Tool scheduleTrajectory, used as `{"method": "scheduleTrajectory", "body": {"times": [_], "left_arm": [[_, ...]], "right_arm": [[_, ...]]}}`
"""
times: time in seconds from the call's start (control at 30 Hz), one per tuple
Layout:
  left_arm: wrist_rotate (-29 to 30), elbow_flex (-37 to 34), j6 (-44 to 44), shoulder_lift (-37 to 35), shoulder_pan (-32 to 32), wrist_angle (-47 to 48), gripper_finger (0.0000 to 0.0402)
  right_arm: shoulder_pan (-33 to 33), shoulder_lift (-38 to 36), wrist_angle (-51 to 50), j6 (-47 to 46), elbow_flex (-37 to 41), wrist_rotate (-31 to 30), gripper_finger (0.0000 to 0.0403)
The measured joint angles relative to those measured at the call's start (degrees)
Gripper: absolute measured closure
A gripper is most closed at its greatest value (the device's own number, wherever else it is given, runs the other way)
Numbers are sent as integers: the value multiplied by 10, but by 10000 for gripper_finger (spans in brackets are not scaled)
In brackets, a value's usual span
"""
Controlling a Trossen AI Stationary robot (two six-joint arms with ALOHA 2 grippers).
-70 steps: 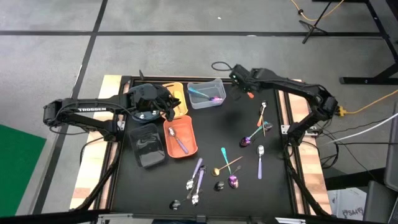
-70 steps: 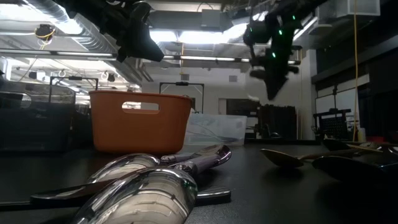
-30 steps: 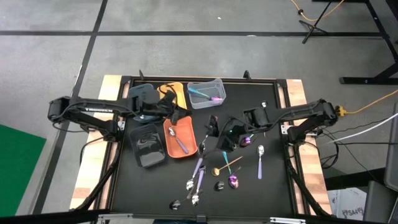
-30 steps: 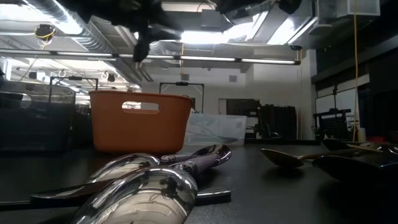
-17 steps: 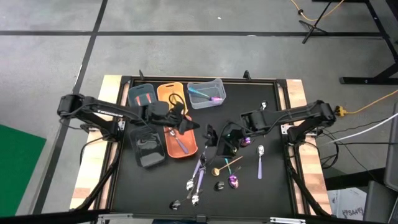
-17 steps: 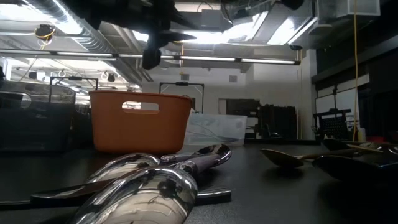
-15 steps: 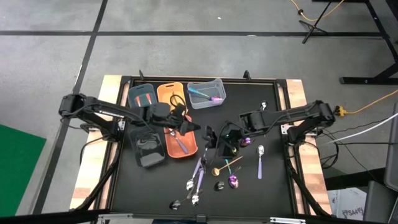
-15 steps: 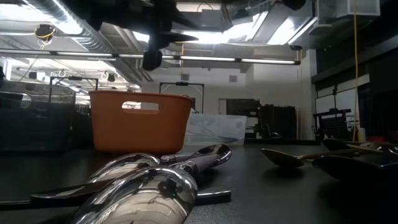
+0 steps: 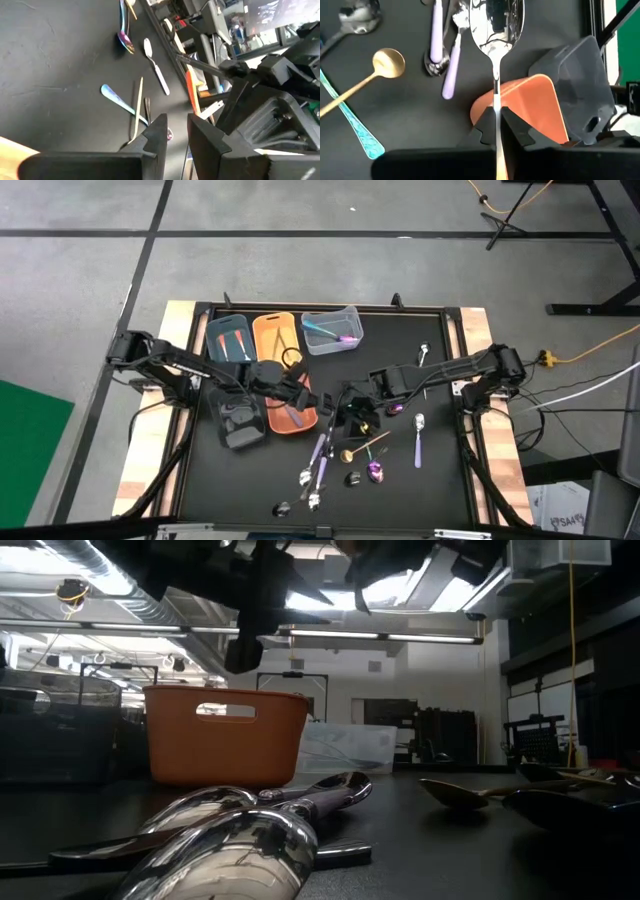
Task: Sort silverware by color (type)
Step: Put the orange spoon into the blue bin
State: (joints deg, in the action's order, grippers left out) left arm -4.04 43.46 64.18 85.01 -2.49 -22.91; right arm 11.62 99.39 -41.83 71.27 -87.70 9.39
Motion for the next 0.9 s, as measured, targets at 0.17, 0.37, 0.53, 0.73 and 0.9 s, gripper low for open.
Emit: {"method": "scheduleTrajectory", "body": {"times": [0.17, 0.37, 0.53, 0.73, 0.9], "left_arm": [[-2, 0, -2, -1, -8, -4, 333], [-17, 0, -2, -1, -10, -4, 333], [-40, 0, -2, -1, -10, -12, 333], [-57, 0, -3, -1, -17, -16, 333], [-70, 0, -135, -1, -31, -16, 333]], "right_arm": [[0, 0, 0, -8, 0, 37, 402], [0, 0, 10, -3, 0, 116, 402], [0, 0, 27, -3, 0, 151, 402], [0, 0, 29, -3, 0, 168, 402], [0, 0, 30, -3, 0, 168, 402]]}}
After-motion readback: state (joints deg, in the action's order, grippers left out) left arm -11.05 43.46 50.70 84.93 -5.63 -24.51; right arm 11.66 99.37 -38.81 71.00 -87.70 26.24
